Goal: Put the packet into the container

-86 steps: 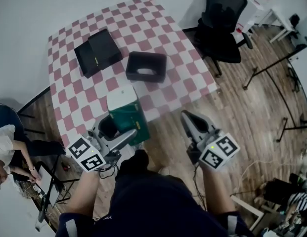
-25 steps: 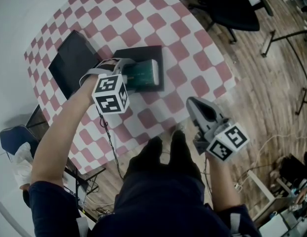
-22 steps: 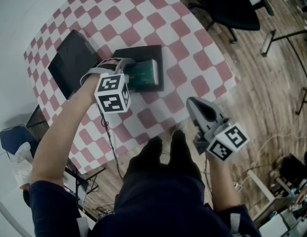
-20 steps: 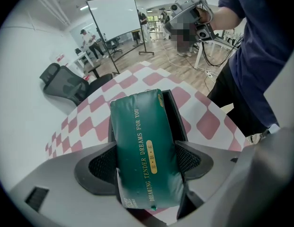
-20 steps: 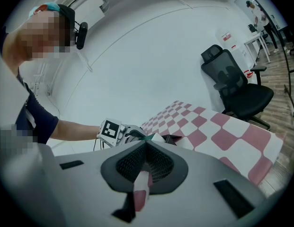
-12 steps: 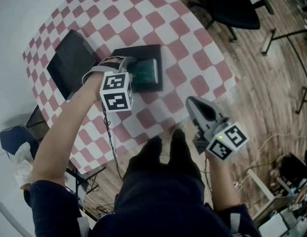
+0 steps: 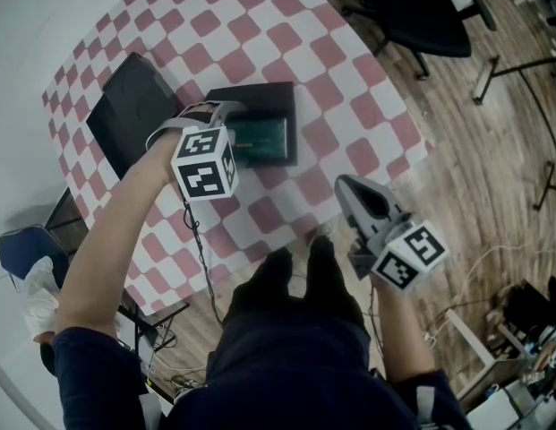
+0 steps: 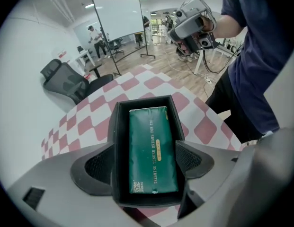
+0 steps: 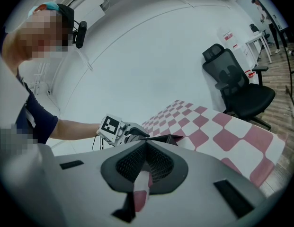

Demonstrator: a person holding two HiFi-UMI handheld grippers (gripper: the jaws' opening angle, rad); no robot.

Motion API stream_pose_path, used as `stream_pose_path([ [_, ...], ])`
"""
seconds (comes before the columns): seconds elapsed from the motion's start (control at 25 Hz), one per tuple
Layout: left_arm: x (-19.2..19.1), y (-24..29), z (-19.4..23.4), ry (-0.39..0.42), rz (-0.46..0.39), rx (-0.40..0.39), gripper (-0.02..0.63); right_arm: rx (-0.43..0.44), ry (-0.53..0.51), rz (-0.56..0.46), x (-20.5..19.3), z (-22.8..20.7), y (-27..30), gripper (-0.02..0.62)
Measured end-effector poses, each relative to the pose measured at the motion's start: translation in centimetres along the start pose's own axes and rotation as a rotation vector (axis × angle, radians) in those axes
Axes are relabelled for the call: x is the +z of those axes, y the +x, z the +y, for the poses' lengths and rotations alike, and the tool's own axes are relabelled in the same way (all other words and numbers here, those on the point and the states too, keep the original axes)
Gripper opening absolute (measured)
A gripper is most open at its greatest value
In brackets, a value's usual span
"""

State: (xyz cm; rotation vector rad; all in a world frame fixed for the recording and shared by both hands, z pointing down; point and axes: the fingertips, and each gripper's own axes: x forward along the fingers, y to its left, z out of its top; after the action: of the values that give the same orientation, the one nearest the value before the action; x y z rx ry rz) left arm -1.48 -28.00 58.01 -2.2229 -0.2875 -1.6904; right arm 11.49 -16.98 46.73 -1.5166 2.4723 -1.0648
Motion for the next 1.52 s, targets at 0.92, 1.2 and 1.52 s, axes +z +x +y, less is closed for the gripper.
stream_pose_path([
  [0.92,3.1,-17.8,-0.7,-0.52,-0.577,0.479,0.083,0.016,-0.146,-0.036,5.8,5.3,-0.9,0.017],
  [1.2,2.1,-20.9,-2.7,-0.666,-0.689,0.552,0.044,0.027,-0.192,-0.045,7.0,7.0,-1.3,0.017],
  [1.52,3.3,-22.2,-5.2,-0.769,-0.797,0.568,0.028,0.052,-0.245,-0.053,8.1,9.1,-1.6,0.017],
])
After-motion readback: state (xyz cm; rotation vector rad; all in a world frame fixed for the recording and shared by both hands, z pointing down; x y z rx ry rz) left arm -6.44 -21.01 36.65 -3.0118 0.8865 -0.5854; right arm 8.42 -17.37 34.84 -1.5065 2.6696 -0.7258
